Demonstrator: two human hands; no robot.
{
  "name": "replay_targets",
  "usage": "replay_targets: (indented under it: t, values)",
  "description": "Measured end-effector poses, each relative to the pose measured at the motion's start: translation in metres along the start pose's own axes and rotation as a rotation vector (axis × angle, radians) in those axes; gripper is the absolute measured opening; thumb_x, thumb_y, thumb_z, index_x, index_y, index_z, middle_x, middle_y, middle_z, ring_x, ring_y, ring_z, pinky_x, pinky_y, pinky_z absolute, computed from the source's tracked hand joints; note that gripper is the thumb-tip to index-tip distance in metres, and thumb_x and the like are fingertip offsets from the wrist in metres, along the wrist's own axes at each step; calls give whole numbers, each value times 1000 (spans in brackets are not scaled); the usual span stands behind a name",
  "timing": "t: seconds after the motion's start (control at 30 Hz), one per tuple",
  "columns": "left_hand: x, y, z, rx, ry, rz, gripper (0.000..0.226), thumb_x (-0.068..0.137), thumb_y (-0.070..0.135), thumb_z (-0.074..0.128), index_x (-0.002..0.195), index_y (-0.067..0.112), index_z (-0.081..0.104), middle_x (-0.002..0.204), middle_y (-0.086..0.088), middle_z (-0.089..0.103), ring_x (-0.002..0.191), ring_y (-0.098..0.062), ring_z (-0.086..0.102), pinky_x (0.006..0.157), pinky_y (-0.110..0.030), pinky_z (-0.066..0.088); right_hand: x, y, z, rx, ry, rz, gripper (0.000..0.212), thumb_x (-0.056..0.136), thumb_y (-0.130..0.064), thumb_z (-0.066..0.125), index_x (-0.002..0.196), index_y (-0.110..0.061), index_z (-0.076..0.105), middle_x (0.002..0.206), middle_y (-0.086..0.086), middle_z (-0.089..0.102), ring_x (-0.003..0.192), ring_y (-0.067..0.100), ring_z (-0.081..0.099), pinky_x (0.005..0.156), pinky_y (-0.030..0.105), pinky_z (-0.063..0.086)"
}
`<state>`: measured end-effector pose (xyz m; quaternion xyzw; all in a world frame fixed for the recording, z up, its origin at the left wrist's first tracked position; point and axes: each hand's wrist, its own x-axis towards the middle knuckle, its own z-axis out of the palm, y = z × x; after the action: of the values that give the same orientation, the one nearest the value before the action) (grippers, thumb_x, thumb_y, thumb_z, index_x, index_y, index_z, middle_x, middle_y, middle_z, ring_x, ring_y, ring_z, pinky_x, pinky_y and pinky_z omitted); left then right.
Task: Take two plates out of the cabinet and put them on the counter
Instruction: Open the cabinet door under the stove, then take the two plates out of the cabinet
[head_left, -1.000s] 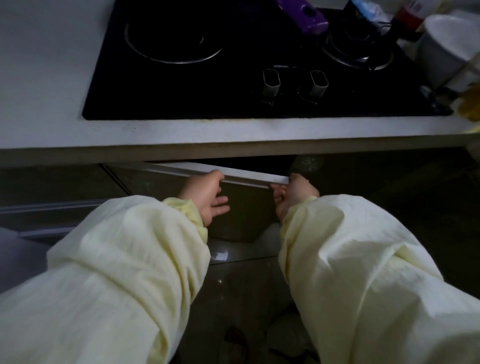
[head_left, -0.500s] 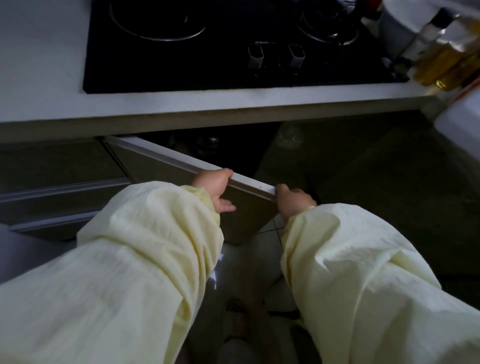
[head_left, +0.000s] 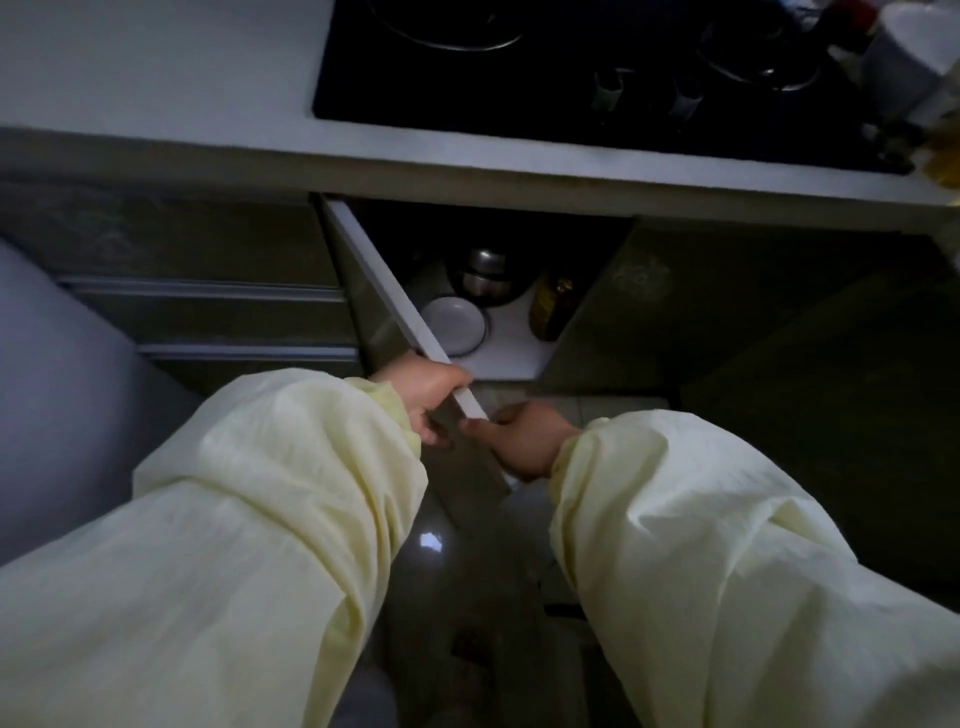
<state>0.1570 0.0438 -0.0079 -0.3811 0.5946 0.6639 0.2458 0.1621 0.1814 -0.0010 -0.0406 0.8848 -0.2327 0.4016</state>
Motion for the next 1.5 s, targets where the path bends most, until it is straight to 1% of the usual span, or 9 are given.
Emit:
replay_targets:
  t: [0.13,0.3,0.47,0.73,0.93,1.13,1.3,1.4,1.5]
  values:
    - [-14,-27,-20,64,128,107,59,75,10,65,128,15,39,114,-19,60,99,-40,62,81,-62,52,-5,-12,27,174,-252,-37,32,72,-60,61,76,-28,60,83,-4,64,77,14,66,59,25,59]
    - [-26,-46,-74,471,327,199,62,76,7,60,133,11,39,121,-17,59,108,-34,58,94,-47,49,-3,-52,81,161,-339,-179,46,80,-52,58,113,-20,63,93,-5,62,78,11,65,72,28,58]
    - [-37,-43,-126,735,311,187,54,80,8,55,132,9,39,123,-17,56,109,-35,56,93,-43,50,1,-79,98,208,-280,-227,41,81,-46,59,115,-25,62,81,-14,60,74,9,65,69,27,56]
    - [-43,-34,-178,967,368,150,50,83,12,54,131,5,40,128,-21,54,115,-36,53,92,-38,42,14,-94,86,164,-129,-158,33,87,-36,54,110,-15,64,102,15,68,91,29,69,81,40,56]
    - [-46,-21,-161,723,496,148,77,82,19,58,146,18,16,142,-18,40,124,-38,46,93,-42,44,26,-99,74,124,-66,-154,32,87,-35,53,104,-12,66,106,22,70,97,38,67,85,45,55]
    - [-33,15,-110,587,589,606,48,81,26,53,129,21,48,135,-8,49,127,-29,41,99,-40,38,57,-87,35,217,-25,-133,36,85,-33,55,107,-7,65,112,21,69,104,38,65,86,45,54]
    - [18,18,-71,610,481,411,38,82,30,54,118,21,57,123,-6,61,114,-26,55,99,-39,44,101,-50,-4,230,24,-105,36,86,-31,55,107,-4,65,115,22,67,108,38,62,90,44,52]
    - [55,11,-46,543,375,341,21,81,19,55,96,7,63,104,-18,64,104,-31,58,90,-33,44,131,-21,-20,219,23,-71,35,87,-29,54,109,-5,64,118,21,66,110,37,62,91,43,52]
    - [89,1,-29,505,304,278,21,84,11,51,89,-4,64,107,-27,66,106,-36,60,85,-31,45,163,6,-29,243,28,-49,35,87,-28,54,111,-4,63,119,23,65,111,39,61,93,45,51]
